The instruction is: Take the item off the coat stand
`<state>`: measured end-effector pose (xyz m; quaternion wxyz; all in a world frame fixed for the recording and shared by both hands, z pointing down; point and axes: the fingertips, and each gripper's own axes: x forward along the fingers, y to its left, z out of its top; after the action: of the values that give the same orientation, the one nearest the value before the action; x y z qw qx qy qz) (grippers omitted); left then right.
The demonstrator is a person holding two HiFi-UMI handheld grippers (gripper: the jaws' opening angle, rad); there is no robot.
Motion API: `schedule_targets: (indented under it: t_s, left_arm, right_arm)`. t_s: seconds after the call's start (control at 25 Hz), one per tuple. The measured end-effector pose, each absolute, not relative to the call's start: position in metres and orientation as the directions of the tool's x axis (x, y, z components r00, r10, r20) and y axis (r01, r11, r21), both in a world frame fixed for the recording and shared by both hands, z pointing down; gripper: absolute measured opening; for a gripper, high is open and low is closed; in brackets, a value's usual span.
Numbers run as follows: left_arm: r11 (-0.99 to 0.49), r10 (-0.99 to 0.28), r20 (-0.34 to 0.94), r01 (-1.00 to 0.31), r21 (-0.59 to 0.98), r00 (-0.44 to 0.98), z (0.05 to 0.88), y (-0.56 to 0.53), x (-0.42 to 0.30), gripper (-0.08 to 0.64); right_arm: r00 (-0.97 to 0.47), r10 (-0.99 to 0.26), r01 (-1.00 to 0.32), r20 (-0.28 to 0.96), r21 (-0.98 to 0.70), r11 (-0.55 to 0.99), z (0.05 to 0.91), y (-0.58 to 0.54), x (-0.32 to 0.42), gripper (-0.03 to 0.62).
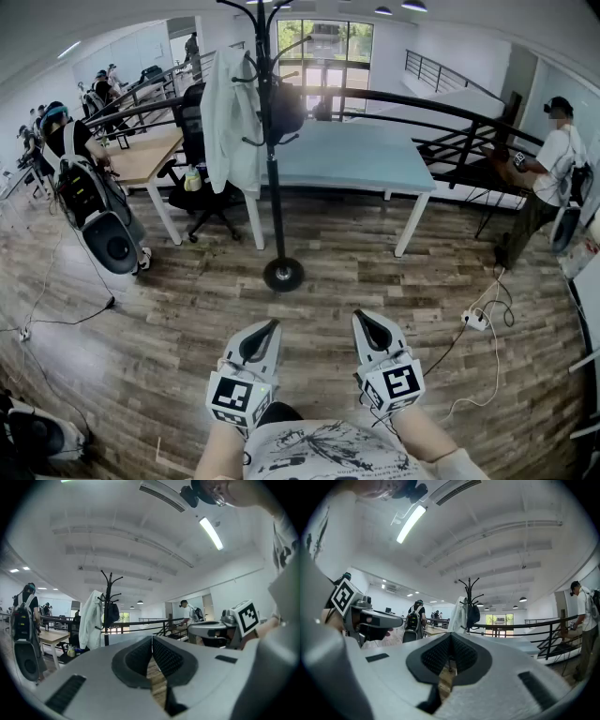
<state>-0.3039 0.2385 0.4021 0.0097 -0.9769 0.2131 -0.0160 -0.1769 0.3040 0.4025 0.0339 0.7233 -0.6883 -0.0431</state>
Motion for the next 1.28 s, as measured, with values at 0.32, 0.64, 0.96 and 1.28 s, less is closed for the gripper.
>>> schedule_targets:
  t_s: [0.32,0.64,0.96,1.28]
  left_arm:
    - [-0.906,-0.424,0.035,-0.423,-0.03,0.905,0.4,0.233,-0.292,0.005]
    - [-0.912,-0.409,0.053,-0.409,-0.015,0.911,0.413,0.222,-0.274,0.005]
    - [-0.919,-0.395,0.068,-0.395,-0.007,0.916,0.414,0.159,-0.226,0.005]
    - [-0.919,-0.395,0.061,-0.395,-0.003,0.917,0.416,0.011,-0.157,0.005]
  right_arm:
    - [0.02,-1.0,-0.994,-0.012,0.107,-0.021,0.407,0.298,-0.169,-0.009]
    - [0.035,-0.999,-0.999,0.01,0.04,-0.034,0.421,0.291,-0.146,-0.008]
    - [0.036,-0.998,-0.999,0.045,0.041,-0.034,0.432,0.225,-0.101,-0.008]
    - [0.051,-0.997,-0.998,0.061,0.036,-0.049,0.438,0.082,-0.03,-0.008]
